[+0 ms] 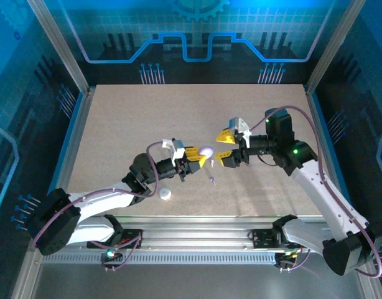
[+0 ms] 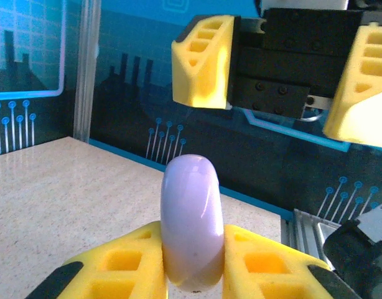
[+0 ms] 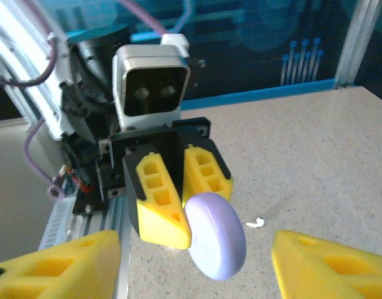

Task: Insert the wireless bluetooth earbuds into the charging case

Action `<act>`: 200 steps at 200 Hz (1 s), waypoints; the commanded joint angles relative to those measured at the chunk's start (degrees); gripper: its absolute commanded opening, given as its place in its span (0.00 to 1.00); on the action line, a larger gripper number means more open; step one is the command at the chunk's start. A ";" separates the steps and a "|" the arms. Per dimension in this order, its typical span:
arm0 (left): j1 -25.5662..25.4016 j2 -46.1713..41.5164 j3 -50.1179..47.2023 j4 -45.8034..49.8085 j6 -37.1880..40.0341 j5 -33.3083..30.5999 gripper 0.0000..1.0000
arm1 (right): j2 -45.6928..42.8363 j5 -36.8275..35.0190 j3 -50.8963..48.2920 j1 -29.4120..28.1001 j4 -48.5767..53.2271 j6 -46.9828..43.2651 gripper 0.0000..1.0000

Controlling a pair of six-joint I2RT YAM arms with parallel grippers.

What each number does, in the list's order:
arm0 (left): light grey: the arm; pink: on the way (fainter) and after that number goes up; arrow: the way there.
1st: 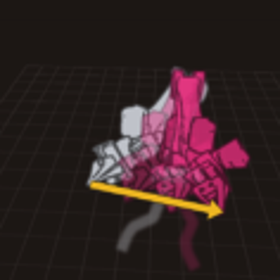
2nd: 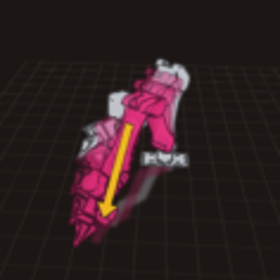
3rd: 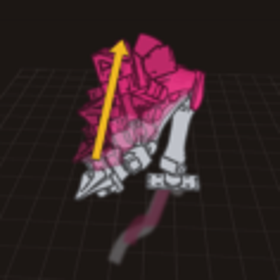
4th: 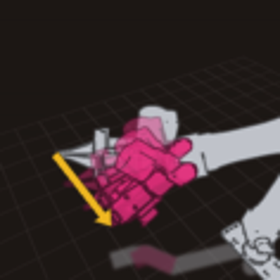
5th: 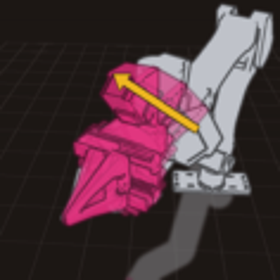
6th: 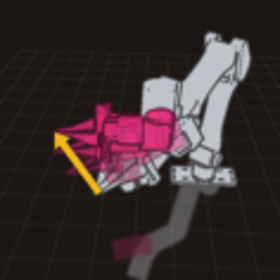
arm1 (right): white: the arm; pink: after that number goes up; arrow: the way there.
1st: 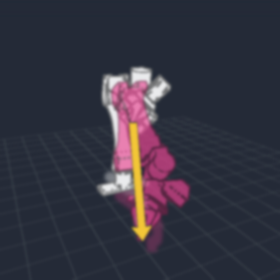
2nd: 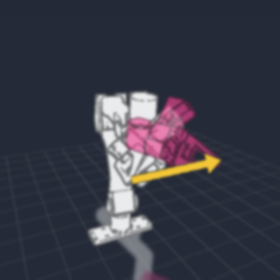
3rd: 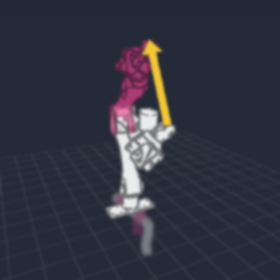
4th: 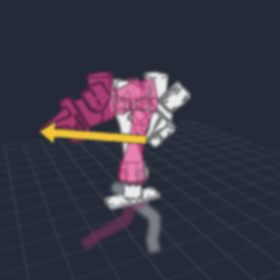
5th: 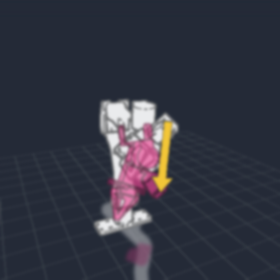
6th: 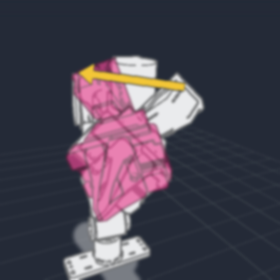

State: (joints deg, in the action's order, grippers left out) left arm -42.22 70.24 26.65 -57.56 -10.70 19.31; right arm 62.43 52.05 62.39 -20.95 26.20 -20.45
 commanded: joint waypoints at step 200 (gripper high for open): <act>0.09 1.30 1.65 -7.20 -0.99 4.70 0.24 | 17.89 11.68 14.89 -0.85 26.36 -23.87 0.45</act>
State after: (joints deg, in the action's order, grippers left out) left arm -42.22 70.87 26.87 -61.41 -10.68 22.41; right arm 79.29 61.58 74.83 -21.10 48.86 -42.06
